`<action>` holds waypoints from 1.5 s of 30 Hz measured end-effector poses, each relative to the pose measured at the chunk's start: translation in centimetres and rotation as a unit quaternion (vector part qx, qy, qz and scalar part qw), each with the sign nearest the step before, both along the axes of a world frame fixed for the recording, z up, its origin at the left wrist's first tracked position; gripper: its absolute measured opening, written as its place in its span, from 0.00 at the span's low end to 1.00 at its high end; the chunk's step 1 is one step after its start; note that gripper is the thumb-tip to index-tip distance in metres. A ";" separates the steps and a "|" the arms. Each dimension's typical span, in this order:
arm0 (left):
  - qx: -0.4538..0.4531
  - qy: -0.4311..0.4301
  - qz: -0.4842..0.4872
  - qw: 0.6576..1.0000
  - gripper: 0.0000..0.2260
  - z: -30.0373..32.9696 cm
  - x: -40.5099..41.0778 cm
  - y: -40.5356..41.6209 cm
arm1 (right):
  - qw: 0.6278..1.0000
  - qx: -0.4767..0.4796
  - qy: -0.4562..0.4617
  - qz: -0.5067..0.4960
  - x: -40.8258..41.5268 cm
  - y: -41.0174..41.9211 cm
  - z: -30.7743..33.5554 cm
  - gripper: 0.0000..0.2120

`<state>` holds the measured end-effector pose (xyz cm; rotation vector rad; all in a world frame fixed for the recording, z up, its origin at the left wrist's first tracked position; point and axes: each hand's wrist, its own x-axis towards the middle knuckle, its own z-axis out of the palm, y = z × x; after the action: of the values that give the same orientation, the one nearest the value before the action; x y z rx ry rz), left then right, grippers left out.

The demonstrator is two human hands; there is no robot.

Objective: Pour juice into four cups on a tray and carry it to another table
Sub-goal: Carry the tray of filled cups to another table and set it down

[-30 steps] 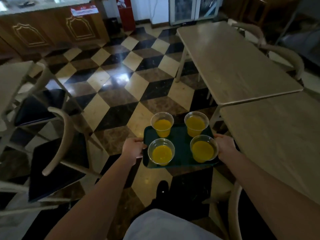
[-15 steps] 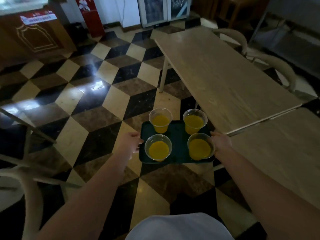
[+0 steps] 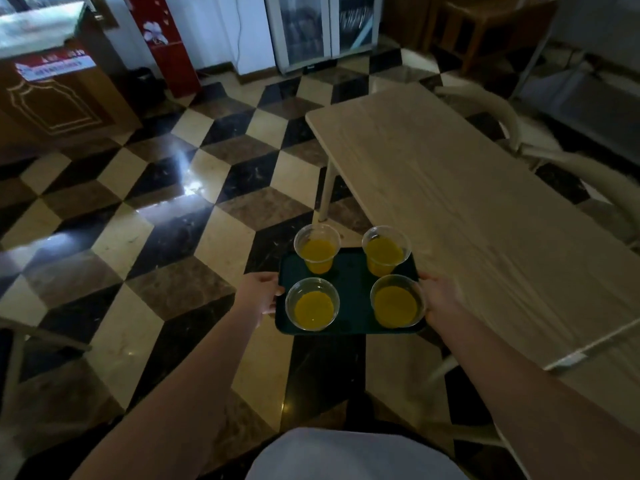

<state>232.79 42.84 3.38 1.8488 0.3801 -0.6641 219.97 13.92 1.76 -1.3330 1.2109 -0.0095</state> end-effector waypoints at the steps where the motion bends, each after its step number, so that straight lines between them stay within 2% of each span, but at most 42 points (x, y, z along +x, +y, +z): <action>1: 0.001 0.001 -0.002 1.000 0.13 0.1 1.5 -0.5 | 1.000 -0.002 -0.002 -0.003 1.2 -0.2 0.8 0.12; 3: 0.004 0.007 -0.011 1.000 0.15 0.2 5.1 -1.7 | 1.000 0.004 -0.004 -0.018 4.2 -0.8 1.7 0.09; 9: 0.001 0.002 -0.045 0.999 0.13 0.5 17.8 -6.5 | 0.999 0.011 -0.017 -0.044 13.8 -4.3 2.2 0.14; 15: 0.012 -0.013 -0.134 0.991 0.12 0.1 31.0 -12.3 | 0.987 0.014 -0.041 -0.154 22.4 -6.9 1.8 0.12; 17: 0.012 -0.019 -0.176 0.984 0.15 0.4 34.5 -14.4 | 0.981 0.000 -0.040 -0.188 24.4 -7.5 2.0 0.10; 22: 0.010 -0.021 -0.258 0.966 0.13 1.4 42.1 -20.8 | 0.962 0.003 -0.042 -0.270 28.4 -9.7 2.1 0.11; 27: 0.026 -0.011 -0.330 0.944 0.11 0.7 46.2 -27.9 | 0.936 0.017 -0.028 -0.350 30.2 -12.7 1.1 0.16; 30: 0.052 0.002 -0.383 0.922 0.13 -0.4 47.1 -32.0 | 0.923 0.019 -0.025 -0.384 30.3 -14.6 0.2 0.19; 32: 0.039 0.029 -0.394 0.918 0.15 -1.4 47.6 -34.8 | 0.913 0.022 -0.029 -0.406 30.3 -15.9 -0.5 0.19; 45: 0.054 0.046 -0.482 0.873 0.19 -4.3 47.3 -46.6 | 0.857 0.050 -0.016 -0.513 28.6 -20.7 -2.5 0.18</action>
<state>280.10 -3.80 -0.97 2.0635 -0.5212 -1.4200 248.55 -6.74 -0.73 -0.4604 1.7364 -0.7167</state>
